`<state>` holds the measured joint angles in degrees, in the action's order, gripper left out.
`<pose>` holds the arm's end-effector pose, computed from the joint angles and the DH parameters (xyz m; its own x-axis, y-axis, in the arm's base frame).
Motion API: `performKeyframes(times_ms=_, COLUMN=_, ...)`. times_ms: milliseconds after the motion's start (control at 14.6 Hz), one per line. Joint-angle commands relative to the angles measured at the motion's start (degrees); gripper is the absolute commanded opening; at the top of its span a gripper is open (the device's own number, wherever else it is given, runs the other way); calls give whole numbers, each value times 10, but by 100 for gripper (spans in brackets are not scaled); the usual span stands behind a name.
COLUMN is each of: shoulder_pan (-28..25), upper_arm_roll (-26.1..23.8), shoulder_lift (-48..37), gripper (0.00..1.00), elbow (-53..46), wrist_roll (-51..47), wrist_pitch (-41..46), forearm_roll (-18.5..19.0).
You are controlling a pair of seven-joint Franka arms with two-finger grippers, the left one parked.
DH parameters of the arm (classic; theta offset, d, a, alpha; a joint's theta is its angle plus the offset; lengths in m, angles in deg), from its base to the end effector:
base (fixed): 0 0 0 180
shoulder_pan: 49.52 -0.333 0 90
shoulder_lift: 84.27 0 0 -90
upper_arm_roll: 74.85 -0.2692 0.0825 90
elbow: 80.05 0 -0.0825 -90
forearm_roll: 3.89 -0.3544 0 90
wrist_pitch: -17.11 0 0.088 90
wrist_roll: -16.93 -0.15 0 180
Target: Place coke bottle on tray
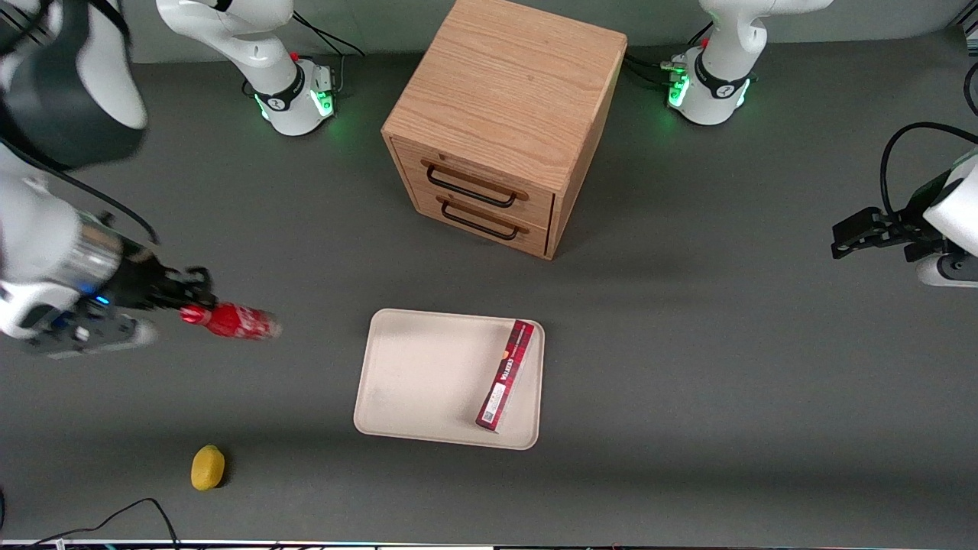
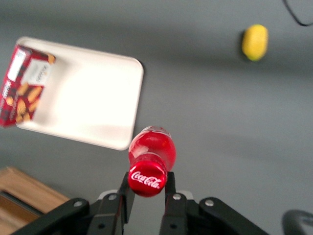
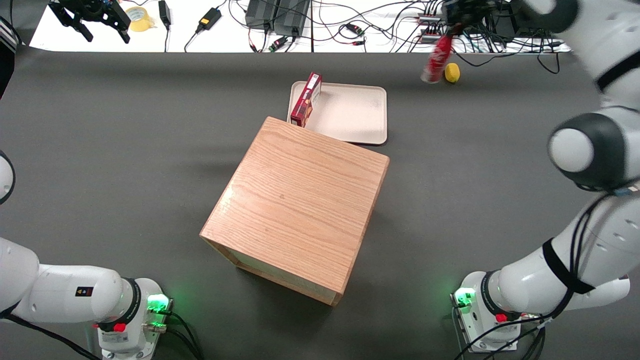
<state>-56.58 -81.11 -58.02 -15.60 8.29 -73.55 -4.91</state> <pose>0.6214 0.1358 0.4676 0.9975 0.0705 -0.0083 0.0698 -0.9954 -0.0655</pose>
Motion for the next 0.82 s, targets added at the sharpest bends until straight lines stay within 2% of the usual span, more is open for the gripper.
performKeyframes(times_ms=0, shoulder_pan=-64, upper_arm_roll=36, shoulder_lift=91, gripper=0, elbow=-92, wrist_roll=-56, wrist_pitch=-32, forearm_roll=5)
performKeyframes(times_ms=275, shoulder_pan=-104, upper_arm_roll=57, shoulder_lift=158, gripper=0, elbow=-91, wrist_roll=-89, wrist_pitch=-115, forearm_roll=11)
performKeyframes(times_ms=755, shoulder_pan=-116, upper_arm_roll=56, shoulder_lift=198, gripper=0, elbow=-49, wrist_roll=-116, wrist_pitch=-223, forearm_roll=16)
